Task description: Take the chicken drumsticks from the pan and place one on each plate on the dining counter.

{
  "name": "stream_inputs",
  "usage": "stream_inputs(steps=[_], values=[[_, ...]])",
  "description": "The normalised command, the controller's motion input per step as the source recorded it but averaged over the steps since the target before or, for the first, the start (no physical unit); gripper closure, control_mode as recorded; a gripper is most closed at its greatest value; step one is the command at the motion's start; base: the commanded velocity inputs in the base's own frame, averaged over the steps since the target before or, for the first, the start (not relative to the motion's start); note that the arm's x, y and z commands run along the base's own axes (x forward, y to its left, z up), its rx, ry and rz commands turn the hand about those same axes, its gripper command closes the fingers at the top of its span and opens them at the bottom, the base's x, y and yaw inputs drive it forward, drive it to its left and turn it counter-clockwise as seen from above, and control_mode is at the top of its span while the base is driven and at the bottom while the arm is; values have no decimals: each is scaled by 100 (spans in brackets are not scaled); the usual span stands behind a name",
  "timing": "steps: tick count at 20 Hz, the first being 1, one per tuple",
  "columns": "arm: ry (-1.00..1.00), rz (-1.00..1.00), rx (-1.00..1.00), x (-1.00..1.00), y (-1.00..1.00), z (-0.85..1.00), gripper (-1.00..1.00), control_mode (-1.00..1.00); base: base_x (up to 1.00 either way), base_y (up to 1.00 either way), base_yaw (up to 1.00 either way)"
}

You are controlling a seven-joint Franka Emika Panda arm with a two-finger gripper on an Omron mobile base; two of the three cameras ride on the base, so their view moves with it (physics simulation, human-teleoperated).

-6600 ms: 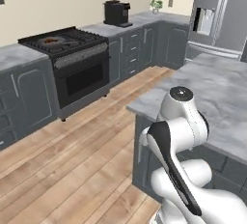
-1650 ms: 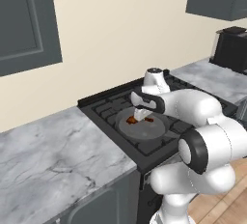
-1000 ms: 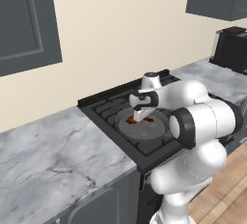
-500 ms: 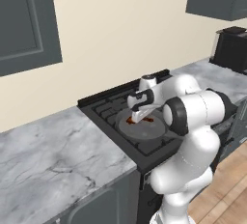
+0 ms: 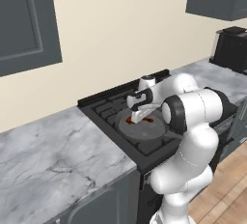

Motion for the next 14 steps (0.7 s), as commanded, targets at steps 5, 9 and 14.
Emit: stream_inputs(steps=[5, 9, 14], values=[[1, 0, 0, -13, 8, -24, 100, -100, 0, 0, 0], [0, 0, 1, -34, 0, -2, 100, -100, 0, 0, 0], [0, 0, 6, -44, -3, 40, 100, -100, 0, 0, 0]])
